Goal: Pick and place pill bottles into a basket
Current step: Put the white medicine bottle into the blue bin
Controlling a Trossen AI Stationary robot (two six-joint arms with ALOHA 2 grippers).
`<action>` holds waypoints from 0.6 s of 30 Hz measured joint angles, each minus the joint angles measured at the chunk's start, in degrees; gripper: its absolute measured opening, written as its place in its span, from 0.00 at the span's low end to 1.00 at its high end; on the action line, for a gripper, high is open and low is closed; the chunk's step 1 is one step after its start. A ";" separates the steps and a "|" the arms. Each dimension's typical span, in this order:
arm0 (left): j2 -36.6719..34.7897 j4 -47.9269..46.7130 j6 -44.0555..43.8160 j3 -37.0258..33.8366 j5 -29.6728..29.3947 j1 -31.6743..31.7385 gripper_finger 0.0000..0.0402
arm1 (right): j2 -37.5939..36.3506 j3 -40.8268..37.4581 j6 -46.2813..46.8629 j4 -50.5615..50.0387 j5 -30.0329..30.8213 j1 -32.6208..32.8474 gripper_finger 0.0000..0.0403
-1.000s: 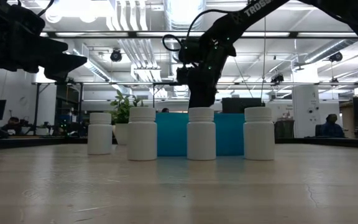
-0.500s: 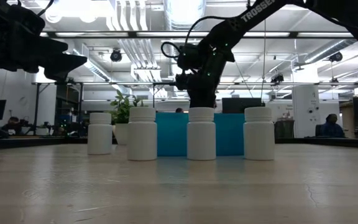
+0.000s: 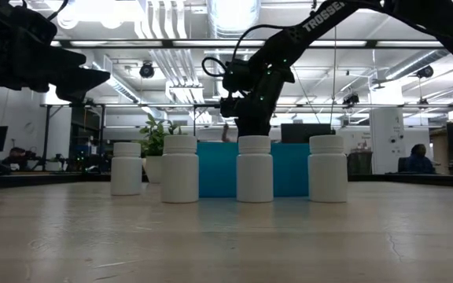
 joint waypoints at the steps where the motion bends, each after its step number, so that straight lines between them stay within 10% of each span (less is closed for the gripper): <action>1: -0.03 0.02 0.00 0.01 0.00 0.00 0.73 | 0.00 0.00 -0.03 0.13 0.00 0.00 0.78; 18: -0.09 0.02 0.00 0.00 -0.02 0.00 0.73 | -0.04 0.00 -1.53 0.40 -0.46 -0.02 0.37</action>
